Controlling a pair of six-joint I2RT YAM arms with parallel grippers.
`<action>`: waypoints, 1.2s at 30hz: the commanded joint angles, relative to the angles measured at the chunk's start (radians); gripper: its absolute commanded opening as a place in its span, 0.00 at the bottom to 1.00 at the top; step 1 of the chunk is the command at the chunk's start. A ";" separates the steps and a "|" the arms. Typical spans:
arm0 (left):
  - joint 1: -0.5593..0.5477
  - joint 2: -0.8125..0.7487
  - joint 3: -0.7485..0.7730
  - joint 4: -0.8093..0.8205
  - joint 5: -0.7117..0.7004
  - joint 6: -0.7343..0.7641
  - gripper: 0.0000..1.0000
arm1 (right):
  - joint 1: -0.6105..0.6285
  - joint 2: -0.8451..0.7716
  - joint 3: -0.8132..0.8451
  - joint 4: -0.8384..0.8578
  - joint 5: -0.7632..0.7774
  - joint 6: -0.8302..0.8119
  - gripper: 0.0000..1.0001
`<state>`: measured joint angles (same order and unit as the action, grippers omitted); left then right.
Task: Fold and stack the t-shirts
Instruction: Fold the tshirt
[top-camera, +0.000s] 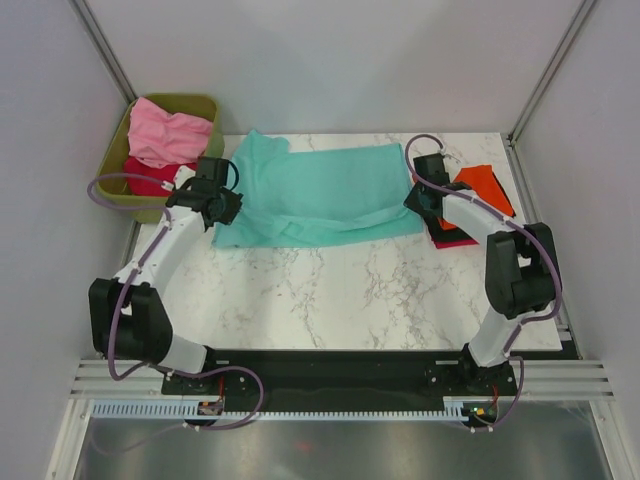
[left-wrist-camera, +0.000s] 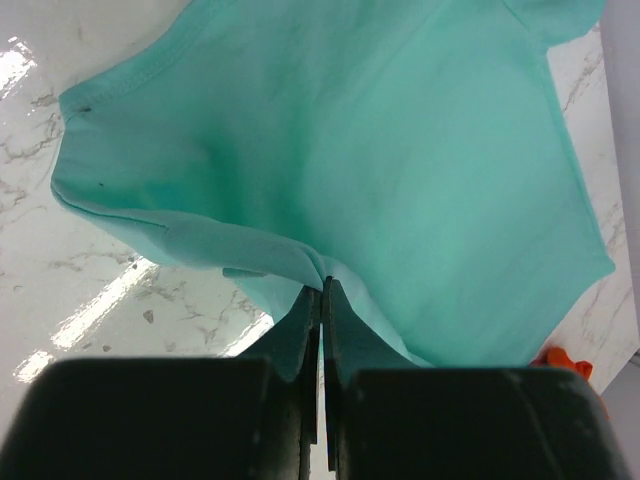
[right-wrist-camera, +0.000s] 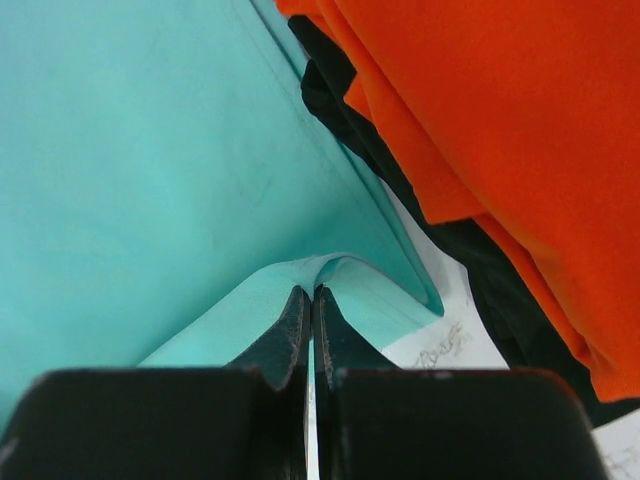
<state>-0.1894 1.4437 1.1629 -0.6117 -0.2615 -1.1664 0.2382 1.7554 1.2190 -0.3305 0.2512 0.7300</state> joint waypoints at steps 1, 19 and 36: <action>0.018 0.038 0.083 0.006 -0.045 -0.023 0.02 | -0.014 0.044 0.076 0.001 0.016 0.029 0.00; 0.050 0.365 0.386 0.012 -0.024 -0.058 0.02 | -0.037 0.185 0.215 0.022 0.052 0.109 0.02; 0.067 0.373 0.485 0.049 -0.015 0.163 0.66 | -0.046 0.096 0.077 0.168 0.011 0.083 0.83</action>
<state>-0.1246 1.9369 1.6993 -0.5728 -0.2371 -1.0431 0.1940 1.9644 1.3693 -0.2203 0.2661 0.8223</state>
